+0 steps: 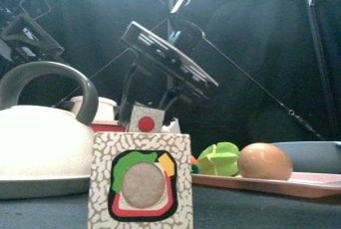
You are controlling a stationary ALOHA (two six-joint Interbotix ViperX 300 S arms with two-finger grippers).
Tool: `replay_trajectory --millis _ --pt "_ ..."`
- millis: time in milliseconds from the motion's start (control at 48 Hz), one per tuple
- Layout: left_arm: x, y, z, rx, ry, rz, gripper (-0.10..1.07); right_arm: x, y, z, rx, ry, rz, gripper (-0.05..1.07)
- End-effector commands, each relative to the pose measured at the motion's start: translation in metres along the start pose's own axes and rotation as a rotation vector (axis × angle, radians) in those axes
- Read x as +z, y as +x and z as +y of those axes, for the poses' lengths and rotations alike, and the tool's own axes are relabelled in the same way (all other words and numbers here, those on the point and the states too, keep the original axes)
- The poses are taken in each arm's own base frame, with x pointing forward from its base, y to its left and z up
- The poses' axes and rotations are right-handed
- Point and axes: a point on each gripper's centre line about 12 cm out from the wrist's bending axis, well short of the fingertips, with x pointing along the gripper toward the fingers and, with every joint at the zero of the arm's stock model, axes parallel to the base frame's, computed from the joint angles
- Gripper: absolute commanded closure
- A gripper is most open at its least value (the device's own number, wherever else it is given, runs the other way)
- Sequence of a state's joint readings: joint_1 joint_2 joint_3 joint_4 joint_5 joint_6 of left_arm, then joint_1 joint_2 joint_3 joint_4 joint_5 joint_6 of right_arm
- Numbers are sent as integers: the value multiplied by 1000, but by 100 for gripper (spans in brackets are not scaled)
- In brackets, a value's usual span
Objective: Place green sushi roll to right of pan
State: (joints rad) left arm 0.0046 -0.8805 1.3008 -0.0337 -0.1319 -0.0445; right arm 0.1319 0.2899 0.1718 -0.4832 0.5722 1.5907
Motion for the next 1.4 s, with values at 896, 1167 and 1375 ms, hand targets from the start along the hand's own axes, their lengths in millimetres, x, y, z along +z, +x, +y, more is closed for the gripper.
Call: replay_trajectory --millis 896,1167,1375 --pt "3 0 0 1 1 -9 0 101 -121 -234 -176 295 -288 32" --pt "3 0 2 11 -2 -9 0 105 -125 -303 -304 409 -336 31" --pt "2 0 6 28 -11 -7 0 103 -105 -322 -323 420 -306 30"
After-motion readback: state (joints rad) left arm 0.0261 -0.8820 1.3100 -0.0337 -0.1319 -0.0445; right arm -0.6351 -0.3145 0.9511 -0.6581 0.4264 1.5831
